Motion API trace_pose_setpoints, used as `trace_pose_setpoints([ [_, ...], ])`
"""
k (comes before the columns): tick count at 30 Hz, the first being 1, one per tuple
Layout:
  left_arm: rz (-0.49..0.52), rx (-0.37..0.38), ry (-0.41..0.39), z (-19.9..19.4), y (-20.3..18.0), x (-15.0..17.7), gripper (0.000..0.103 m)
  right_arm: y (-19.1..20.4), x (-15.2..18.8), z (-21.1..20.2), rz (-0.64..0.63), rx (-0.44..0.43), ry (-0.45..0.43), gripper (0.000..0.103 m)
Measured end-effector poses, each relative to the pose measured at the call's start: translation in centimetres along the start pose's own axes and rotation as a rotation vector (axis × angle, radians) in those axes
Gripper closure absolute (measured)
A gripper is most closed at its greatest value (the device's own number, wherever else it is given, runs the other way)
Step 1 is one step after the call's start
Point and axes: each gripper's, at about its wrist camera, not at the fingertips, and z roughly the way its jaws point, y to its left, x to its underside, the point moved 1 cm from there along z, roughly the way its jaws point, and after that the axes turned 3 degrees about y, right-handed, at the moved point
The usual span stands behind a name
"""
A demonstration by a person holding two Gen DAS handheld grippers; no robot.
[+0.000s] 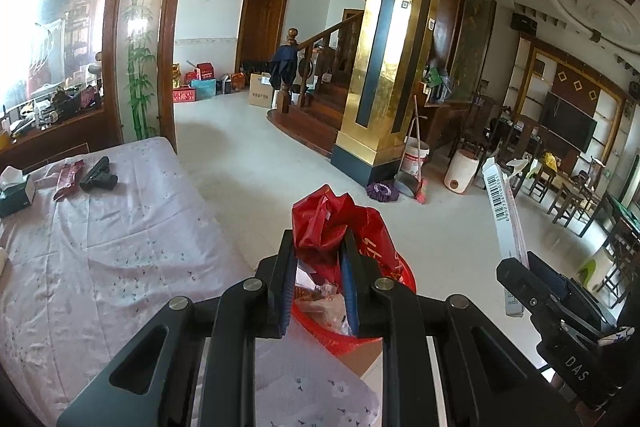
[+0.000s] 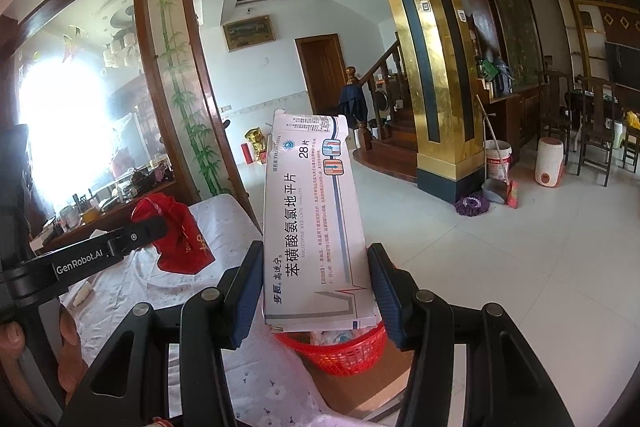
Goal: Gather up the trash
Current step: 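Hold the red bag and white box in both tools over the basket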
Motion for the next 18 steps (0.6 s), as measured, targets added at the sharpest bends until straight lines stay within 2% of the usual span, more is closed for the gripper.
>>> trace_pose_setpoints([
  [8,0.001,0.033,0.034,2.5,0.3,-0.3,0.083,-0.5,0.0,1.9,0.012,0.008,0.027,0.048],
  [18,-0.009,0.030,0.091,5.8,0.7,-0.2,0.083,-1.3,0.4,4.5,0.046,0.016,0.075,0.048],
])
